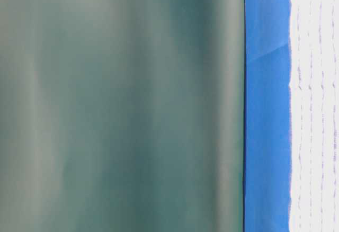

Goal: Fold the blue towel.
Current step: 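Grasp the far corners of the white striped towel with both grippers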

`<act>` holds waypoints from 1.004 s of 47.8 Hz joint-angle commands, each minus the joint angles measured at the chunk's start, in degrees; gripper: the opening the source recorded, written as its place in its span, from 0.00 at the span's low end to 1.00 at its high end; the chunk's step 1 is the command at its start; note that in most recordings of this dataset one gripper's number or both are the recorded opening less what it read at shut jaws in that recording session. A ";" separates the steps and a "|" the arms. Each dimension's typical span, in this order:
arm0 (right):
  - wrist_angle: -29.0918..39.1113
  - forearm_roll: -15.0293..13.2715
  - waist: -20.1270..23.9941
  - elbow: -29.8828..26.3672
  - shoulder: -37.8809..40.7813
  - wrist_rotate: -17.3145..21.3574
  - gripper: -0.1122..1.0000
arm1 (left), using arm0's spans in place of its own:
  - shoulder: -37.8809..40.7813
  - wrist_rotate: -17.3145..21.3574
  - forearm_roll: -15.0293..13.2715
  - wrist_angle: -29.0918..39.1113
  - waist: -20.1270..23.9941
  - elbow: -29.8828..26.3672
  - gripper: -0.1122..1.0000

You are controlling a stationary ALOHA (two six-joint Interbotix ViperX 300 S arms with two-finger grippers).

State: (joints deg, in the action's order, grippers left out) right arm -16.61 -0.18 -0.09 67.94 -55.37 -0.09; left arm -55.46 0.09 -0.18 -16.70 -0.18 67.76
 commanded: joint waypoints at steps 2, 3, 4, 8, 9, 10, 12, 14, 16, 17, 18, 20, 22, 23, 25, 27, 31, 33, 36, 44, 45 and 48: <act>0.09 0.35 -0.35 -1.76 0.70 0.26 0.10 | 1.41 0.62 -1.85 0.00 0.44 -0.97 0.10; 0.53 0.35 -0.53 -1.76 0.88 0.26 0.10 | 1.49 0.62 -1.85 -0.09 0.44 -0.97 0.10; 1.32 0.35 -0.70 -1.85 1.05 0.26 0.10 | 1.67 0.70 -1.85 -0.09 0.44 -0.97 0.10; 3.52 0.53 -2.11 -2.29 1.67 0.44 0.10 | 2.11 0.88 -1.85 -0.26 0.97 -0.88 0.10; 3.78 0.62 -2.46 -2.29 1.76 0.44 0.10 | 2.37 0.88 -1.85 -0.26 1.41 -0.88 0.10; 4.13 0.88 -2.90 -2.29 2.11 0.44 0.10 | 2.72 0.97 -1.85 -0.18 1.85 -0.88 0.10; 4.48 1.41 -3.78 -2.29 2.46 0.62 0.10 | 3.43 1.05 -1.85 -0.18 2.81 -0.79 0.10; 4.83 1.85 -5.19 -2.20 2.99 0.79 0.10 | 4.75 1.14 -1.76 0.00 4.22 -0.79 0.10; 4.92 2.11 -6.50 -2.02 3.60 0.97 0.10 | 5.98 1.23 -1.85 0.00 5.54 -0.79 0.10; 5.10 2.20 -7.21 -1.93 3.87 1.05 0.10 | 6.59 1.23 -1.85 0.09 6.24 -0.79 0.10; 5.36 2.37 -7.91 -1.85 4.22 1.05 0.10 | 7.29 1.23 -1.85 0.00 7.03 -0.79 0.10; 5.89 2.72 -9.32 -1.76 5.10 1.05 0.10 | 8.88 1.32 -1.85 0.00 8.53 -0.79 0.10; 6.68 3.69 -11.43 -1.58 6.42 1.05 0.10 | 10.90 1.32 -1.85 0.00 10.63 -0.70 0.10; 6.86 4.13 -12.22 -1.49 7.03 1.14 0.10 | 11.78 1.32 -1.85 0.00 11.51 -0.62 0.10; 7.12 4.92 -13.89 -1.32 8.35 1.23 0.10 | 13.62 1.32 -1.76 0.00 13.01 -0.53 0.11; 7.21 5.89 -15.47 -1.23 9.93 1.23 0.11 | 15.47 1.32 -1.85 0.00 14.33 -0.44 0.11; 7.21 7.38 -18.11 -0.97 13.89 1.41 0.18 | 19.16 1.23 -1.85 -0.35 16.26 -0.53 0.13; 7.21 7.82 -19.16 -1.05 16.08 1.41 0.25 | 21.62 1.23 -1.85 -0.62 17.23 -0.70 0.19; 6.86 8.26 -20.48 -1.05 19.95 1.41 0.38 | 24.43 1.23 -1.93 -1.14 18.37 -0.97 0.31; 4.66 9.23 -22.68 -1.23 28.92 1.41 0.79 | 32.52 1.23 -1.93 -4.04 21.18 -1.05 0.66; 4.04 9.32 -22.76 -1.14 29.97 1.41 0.79 | 33.49 1.23 -1.93 -4.57 21.53 -1.05 0.70; 1.49 9.58 -23.38 -0.88 33.75 1.41 0.77 | 36.39 1.23 -2.02 -6.33 22.59 -0.88 0.75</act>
State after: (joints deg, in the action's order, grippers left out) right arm -12.22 8.88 -22.76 67.50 -25.14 1.32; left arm -21.71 1.32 -2.02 -20.83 21.18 67.76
